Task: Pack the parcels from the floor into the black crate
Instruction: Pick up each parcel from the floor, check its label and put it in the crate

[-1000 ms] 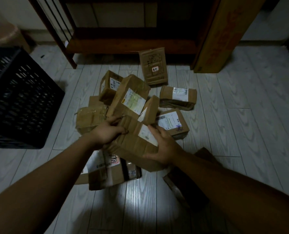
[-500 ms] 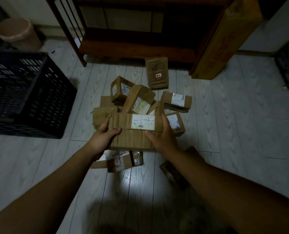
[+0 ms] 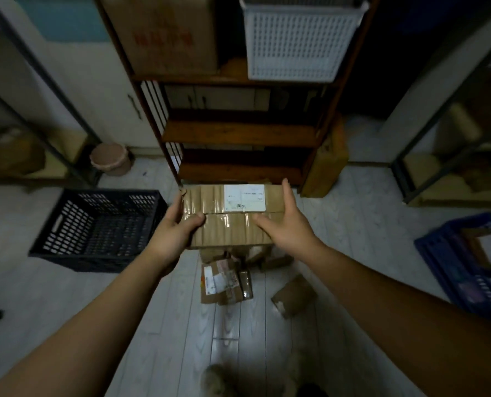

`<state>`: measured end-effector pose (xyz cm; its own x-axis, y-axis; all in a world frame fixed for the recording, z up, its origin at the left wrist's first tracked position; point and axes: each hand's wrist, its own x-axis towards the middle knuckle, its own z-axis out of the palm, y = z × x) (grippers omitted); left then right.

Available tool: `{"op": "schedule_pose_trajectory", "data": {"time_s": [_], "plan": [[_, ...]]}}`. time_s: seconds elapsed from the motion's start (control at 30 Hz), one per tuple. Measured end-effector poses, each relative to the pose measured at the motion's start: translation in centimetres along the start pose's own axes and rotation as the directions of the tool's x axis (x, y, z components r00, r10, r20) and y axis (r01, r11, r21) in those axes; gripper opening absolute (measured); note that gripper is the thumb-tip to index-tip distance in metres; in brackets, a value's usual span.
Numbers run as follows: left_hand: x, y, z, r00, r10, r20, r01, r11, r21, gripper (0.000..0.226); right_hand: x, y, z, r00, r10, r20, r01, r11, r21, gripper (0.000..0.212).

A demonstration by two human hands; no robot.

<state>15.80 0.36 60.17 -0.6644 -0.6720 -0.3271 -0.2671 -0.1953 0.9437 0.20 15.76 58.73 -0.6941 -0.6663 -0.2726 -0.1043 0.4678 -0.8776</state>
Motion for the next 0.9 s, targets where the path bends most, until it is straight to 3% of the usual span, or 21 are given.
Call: {"op": "schedule_pose_trajectory", "data": {"time_s": [0.17, 0.3, 0.53, 0.7, 0.9], "plan": [[-6.1, 7.7, 0.2, 0.981, 0.176, -0.086, -0.181, 0.982, -0.049, 0.06, -5.6, -8.0, -4.0, 0.981, -0.171, -0.092, 0.17, 0.985, -0.013, 0.091], [-9.8, 12.5, 0.4, 0.917, 0.368, -0.154, -0.37, 0.929, 0.019, 0.059, -9.5, -12.4, -6.8, 0.93, -0.321, -0.181, 0.329, 0.944, 0.012, 0.089], [-15.5, 18.1, -1.1, 0.825, 0.554, -0.109, -0.561, 0.827, -0.043, 0.058, -15.0, -18.7, -8.7, 0.823, -0.514, -0.24, 0.538, 0.842, 0.043, 0.088], [-17.0, 19.3, -5.5, 0.792, 0.596, -0.137, -0.607, 0.792, -0.063, 0.064, -16.8, -22.4, -5.7, 0.773, -0.587, -0.242, 0.608, 0.794, 0.014, 0.088], [-17.2, 18.9, -15.8, 0.782, 0.589, -0.204, -0.601, 0.799, 0.004, 0.056, -15.1, -26.7, 4.2, 0.776, -0.606, -0.174, 0.62, 0.783, 0.036, 0.088]]}}
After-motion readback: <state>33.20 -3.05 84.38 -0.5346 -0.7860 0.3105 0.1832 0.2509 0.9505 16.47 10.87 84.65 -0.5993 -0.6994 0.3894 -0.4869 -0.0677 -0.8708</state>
